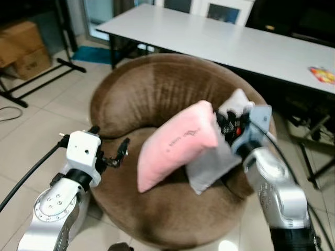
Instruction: Move the pillow to the sofa from floor
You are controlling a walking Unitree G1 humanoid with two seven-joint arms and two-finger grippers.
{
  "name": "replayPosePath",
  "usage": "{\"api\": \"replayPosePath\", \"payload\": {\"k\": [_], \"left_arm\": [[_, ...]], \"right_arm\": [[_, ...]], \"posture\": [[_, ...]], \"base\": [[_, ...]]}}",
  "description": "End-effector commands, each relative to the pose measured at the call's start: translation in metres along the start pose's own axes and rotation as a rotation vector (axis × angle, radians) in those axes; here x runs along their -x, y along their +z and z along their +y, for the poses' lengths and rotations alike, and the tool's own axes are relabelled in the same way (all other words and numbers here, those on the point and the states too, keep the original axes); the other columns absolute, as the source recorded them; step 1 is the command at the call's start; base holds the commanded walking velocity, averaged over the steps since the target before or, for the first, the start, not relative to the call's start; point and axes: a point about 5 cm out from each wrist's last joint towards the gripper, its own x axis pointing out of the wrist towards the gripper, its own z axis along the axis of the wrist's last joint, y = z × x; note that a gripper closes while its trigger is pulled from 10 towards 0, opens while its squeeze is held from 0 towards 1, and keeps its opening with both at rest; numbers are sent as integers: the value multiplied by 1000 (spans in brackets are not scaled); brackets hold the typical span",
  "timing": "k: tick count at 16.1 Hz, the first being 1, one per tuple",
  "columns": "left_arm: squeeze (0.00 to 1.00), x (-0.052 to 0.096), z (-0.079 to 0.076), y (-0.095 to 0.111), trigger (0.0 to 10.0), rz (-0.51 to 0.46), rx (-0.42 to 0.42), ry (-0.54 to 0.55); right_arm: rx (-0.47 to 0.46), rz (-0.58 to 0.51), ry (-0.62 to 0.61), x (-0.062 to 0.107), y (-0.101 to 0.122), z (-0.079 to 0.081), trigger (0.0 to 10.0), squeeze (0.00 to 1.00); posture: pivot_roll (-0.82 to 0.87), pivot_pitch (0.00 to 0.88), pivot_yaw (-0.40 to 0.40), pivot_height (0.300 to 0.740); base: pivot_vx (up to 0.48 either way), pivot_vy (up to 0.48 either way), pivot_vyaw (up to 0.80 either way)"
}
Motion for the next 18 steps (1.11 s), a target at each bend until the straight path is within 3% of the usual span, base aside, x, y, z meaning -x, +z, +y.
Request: {"api": "replayPosePath", "payload": {"k": [1, 3, 18], "left_arm": [[0, 1, 2, -2, 10000, 14, -4, 18], [0, -1, 3, -3, 10000, 22, -12, 33], [0, -2, 3, -4, 10000, 34, -35, 30]], "right_arm": [[-4, -3, -6, 2, 6, 3, 10000, 0], [-31, 24, -53, 3, 7, 2, 10000, 0], [-22, 65, -12, 8, 9, 13, 10000, 0]], "posture": [[3, 0, -104, 740], [2, 0, -103, 740], [12, 0, -97, 740]], "base": [[0, 401, 0], [0, 403, 0], [0, 404, 0]]}}
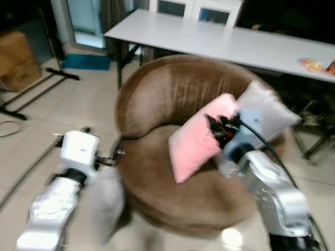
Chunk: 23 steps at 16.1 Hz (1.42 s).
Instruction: Move the pillow to the sofa from floor
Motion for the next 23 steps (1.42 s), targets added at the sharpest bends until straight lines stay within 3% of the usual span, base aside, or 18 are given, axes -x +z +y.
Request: {"api": "replayPosePath", "payload": {"k": [1, 7, 13, 23], "left_arm": [[0, 1, 3, 2, 10000, -3, -20, 11], [0, 1, 4, 3, 10000, -5, -29, 9], [0, 0, 5, 4, 10000, -21, -42, 11], [0, -2, 7, 4, 10000, -23, -36, 15]], "right_arm": [[-8, -11, 9, 0, 4, 2, 10000, 0], [-16, -4, 15, 1, 3, 4, 10000, 0], [-13, 4, 27, 0, 2, 5, 10000, 0], [6, 15, -23, -4, 1, -2, 10000, 0]], "posture": [[12, 0, -97, 740], [13, 0, -98, 740], [16, 0, -97, 740], [16, 0, -103, 740]], "base": [[0, 405, 0], [0, 403, 0], [0, 0, 0], [285, 0, 654]]}}
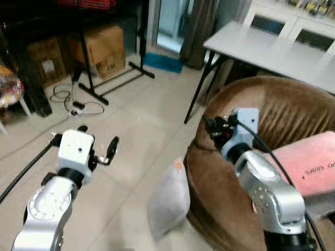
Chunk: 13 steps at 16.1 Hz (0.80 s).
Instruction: Move the pillow to the sofa from floor
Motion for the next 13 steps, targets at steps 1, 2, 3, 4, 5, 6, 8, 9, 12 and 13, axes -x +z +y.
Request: {"api": "replayPosePath", "payload": {"k": [1, 2, 3, 4, 5, 6, 8, 9, 12, 13], "left_arm": [[0, -2, -6, 2, 10000, -14, 6, -28], [0, -2, -6, 2, 10000, -13, 6, -28], [0, -2, -6, 2, 10000, -13, 5, -27], [0, -2, -6, 2, 10000, -13, 4, -25], [0, -2, -6, 2, 10000, -13, -2, -19], [0, -2, -3, 2, 10000, -21, -20, 11], [0, -2, 0, 1, 10000, -29, -41, 51], [0, -2, 2, 0, 10000, -31, -49, 68], [0, 0, 6, -3, 10000, -40, -62, 106], [0, 0, 6, -3, 10000, -52, -57, 111]], "right_arm": [[11, 11, -47, 1, -1, -11, 10000, 0], [20, 8, -39, 1, -1, -10, 10000, 0], [21, 8, -33, 1, -1, -10, 10000, 0], [28, 6, -27, 1, -1, -9, 10000, 0], [37, 10, -31, 0, -1, -9, 10000, 0], [69, 21, -21, 1, -4, -10, 10000, 0], [50, 29, -20, 4, -9, -14, 10000, 0], [52, 30, -28, 6, -11, -18, 10000, 0], [45, 32, -45, 12, -19, -28, 10000, 0], [44, 34, -49, 15, -24, -31, 10000, 0]], "posture": [[16, 0, -103, 740], [16, 0, -103, 740], [16, 0, -103, 740], [16, 0, -103, 740], [16, 0, -103, 740], [16, 0, -103, 740], [16, 0, -103, 726], [16, 0, -103, 716], [11, 0, -101, 691], [11, 0, -101, 681]], "base": [[330, 0, 0], [326, 0, 0], [326, 0, 0], [300, 0, 0], [300, 0, 0], [0, 0, 0], [0, 0, 0], [0, 0, 0], [0, 0, 0], [0, 0, 0]]}}
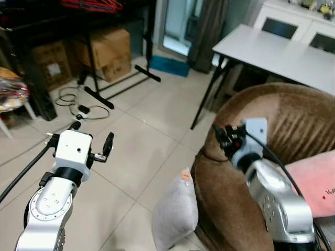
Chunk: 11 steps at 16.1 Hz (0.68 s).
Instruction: Move the pillow to the sofa from floor
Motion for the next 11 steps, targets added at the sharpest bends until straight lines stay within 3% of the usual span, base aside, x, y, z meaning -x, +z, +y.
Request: {"api": "replayPosePath", "payload": {"k": [1, 7, 11], "left_arm": [[0, 0, -2, -3, 10000, 5, 4, 2], [0, 0, -4, -5, 10000, 1, 12, 0], [0, 1, -5, -5, 10000, -8, 29, 5]], "right_arm": [[-1, -1, -21, 2, -2, -7, 10000, 0], [0, -23, -3, 5, -1, -7, 10000, 0], [31, -27, 19, 1, -1, -3, 10000, 0]], "posture": [[11, 0, -101, 671], [0, 0, -94, 606], [0, 0, -100, 591]], "base": [[0, 0, 0], [0, 0, 0], [0, 0, 0]]}}
